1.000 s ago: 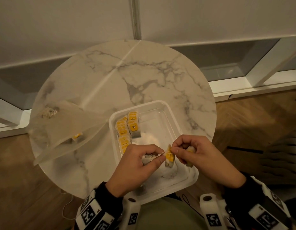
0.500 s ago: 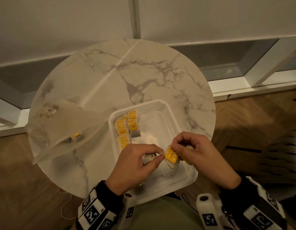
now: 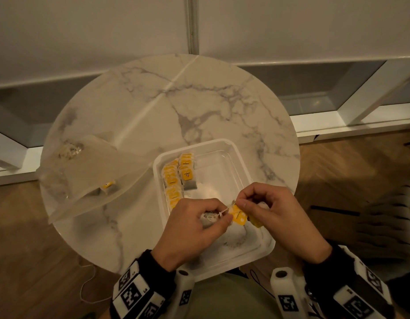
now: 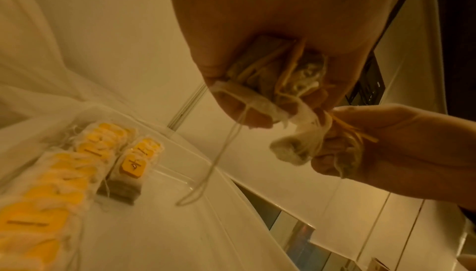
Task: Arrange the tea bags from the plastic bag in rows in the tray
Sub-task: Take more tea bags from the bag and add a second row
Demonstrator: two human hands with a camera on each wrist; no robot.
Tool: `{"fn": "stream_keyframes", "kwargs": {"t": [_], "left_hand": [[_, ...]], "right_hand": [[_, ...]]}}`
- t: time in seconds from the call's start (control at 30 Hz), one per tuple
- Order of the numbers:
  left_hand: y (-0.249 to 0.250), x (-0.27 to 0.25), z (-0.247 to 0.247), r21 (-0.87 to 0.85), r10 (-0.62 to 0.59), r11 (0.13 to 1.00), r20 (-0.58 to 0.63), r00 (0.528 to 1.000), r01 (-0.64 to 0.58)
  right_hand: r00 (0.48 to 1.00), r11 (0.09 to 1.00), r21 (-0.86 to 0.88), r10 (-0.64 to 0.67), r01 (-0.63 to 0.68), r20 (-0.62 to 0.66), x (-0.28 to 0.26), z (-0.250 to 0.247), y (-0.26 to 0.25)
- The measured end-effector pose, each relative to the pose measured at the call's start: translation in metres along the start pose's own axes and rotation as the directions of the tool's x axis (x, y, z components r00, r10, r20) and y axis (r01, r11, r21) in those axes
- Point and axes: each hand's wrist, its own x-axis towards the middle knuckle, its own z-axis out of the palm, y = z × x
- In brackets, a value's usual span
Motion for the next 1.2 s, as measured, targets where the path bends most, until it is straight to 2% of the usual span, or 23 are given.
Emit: {"fn": "stream_keyframes", "kwargs": {"t": [0.17, 0.33, 0.47, 0.6, 0.77, 0.87, 1.0, 1.07, 1.2], "left_hand": [[-0.003, 0.001, -0.001, -0.042, 0.021, 0.999, -0.077, 0.997, -0.025], [-0.005, 0.000, 0.001, -0.092, -0.017, 0.996, -0.187, 0.982, 0.000], [-0.005, 0.001, 0.000, -0.101, -0.051, 0.995, -0.240, 0.969, 0.027], [-0.004, 0.003, -0.001, -0.220, -0.134, 0.973, -0.269, 0.954, 0.075], [-0.009, 0.005, -0.005, -0.274, -0.203, 0.953, -0.258, 0.944, 0.130], [-0.013, 0.007, -0.008, -0.312, -0.221, 0.938, -0.207, 0.953, 0.150], [-0.010, 0.010, -0.009, -0.413, -0.302, 0.885, -0.161, 0.939, 0.214], [-0.010, 0.013, -0.009, -0.406, -0.308, 0.886, -0.152, 0.939, 0.224], [-0.009, 0.016, -0.007, -0.421, -0.299, 0.886, -0.200, 0.933, 0.193]], "right_hand": [[0.996, 0.989, 0.123, 0.083, -0.084, 0.018, 0.003, -0.002, 0.001], [0.976, 0.956, 0.211, 0.183, -0.205, 0.119, 0.003, 0.000, 0.006], [0.971, 0.939, 0.261, 0.193, -0.225, 0.144, 0.006, 0.004, 0.010], [0.972, 0.939, 0.267, 0.179, -0.215, 0.152, 0.009, 0.011, 0.011], [0.970, 0.896, 0.376, 0.194, -0.236, 0.146, 0.015, 0.021, 0.010], [0.968, 0.853, 0.459, 0.206, -0.248, 0.141, 0.019, 0.025, 0.011], [0.967, 0.857, 0.451, 0.196, -0.249, 0.162, 0.023, 0.027, 0.011], [0.966, 0.869, 0.428, 0.186, -0.247, 0.179, 0.024, 0.027, 0.011], [0.958, 0.848, 0.452, 0.206, -0.275, 0.198, 0.026, 0.026, 0.010]]}}
